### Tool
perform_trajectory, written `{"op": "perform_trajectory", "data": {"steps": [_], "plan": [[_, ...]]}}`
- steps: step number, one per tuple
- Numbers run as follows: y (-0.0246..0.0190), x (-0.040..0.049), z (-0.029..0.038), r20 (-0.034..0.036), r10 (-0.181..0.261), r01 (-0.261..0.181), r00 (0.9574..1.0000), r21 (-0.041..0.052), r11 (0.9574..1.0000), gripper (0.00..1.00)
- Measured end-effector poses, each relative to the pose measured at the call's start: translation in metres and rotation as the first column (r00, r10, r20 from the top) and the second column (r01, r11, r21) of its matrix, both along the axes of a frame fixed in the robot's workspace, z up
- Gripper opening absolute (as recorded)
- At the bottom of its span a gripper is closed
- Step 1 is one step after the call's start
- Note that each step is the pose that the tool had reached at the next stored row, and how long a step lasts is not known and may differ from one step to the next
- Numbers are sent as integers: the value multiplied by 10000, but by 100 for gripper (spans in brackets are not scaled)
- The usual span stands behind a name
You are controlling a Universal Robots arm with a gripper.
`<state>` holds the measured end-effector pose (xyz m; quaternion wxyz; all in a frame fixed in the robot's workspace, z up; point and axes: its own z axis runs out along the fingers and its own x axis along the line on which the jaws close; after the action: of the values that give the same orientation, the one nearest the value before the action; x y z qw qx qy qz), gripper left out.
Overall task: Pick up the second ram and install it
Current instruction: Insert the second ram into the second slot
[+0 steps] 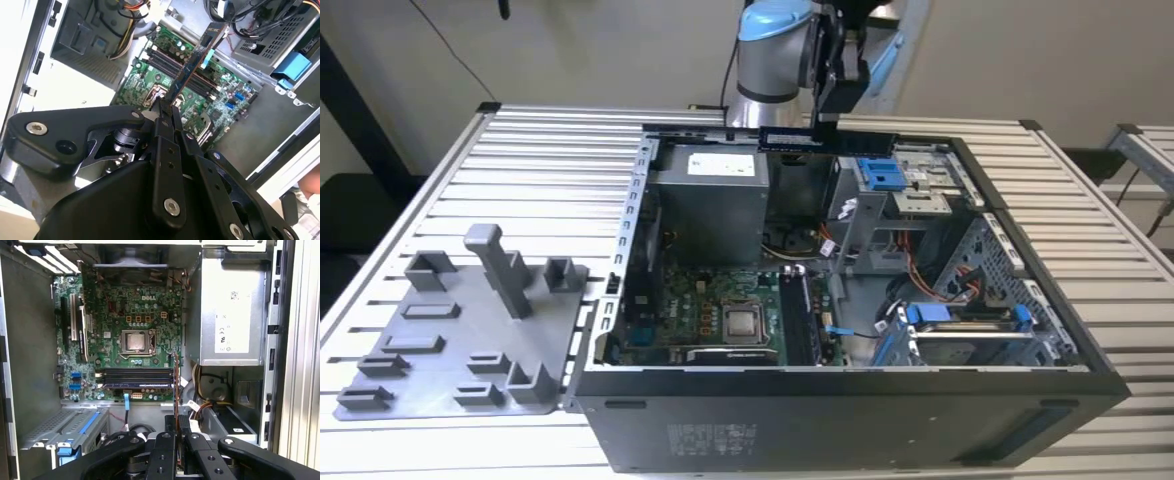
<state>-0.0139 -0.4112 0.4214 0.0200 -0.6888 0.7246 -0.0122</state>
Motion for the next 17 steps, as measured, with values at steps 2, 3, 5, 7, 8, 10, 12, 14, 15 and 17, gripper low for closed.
{"op": "perform_trajectory", "data": {"steps": [2,3,5,7,8,10,12,14,15,17], "plan": [[0,-1,-1,0,-219,219,9998,0,9998,14],[0,0,-2,-1,-347,347,9994,-1,9994,14],[0,0,-3,0,-609,609,9981,-1,9981,14],[0,0,-4,0,-879,879,9961,-1,9961,14],[0,0,-5,0,-1013,1013,9949,-1,9949,14],[0,0,-7,-1,-1304,1304,9915,-2,9915,14],[0,0,-9,0,-1584,1584,9874,-1,9874,14],[0,-1,-10,0,-1854,1854,9827,-2,9827,14],[0,0,-11,-1,-1980,1980,9802,-1,9802,14],[0,0,-12,0,-2218,2218,9751,-2,9751,14]]}}
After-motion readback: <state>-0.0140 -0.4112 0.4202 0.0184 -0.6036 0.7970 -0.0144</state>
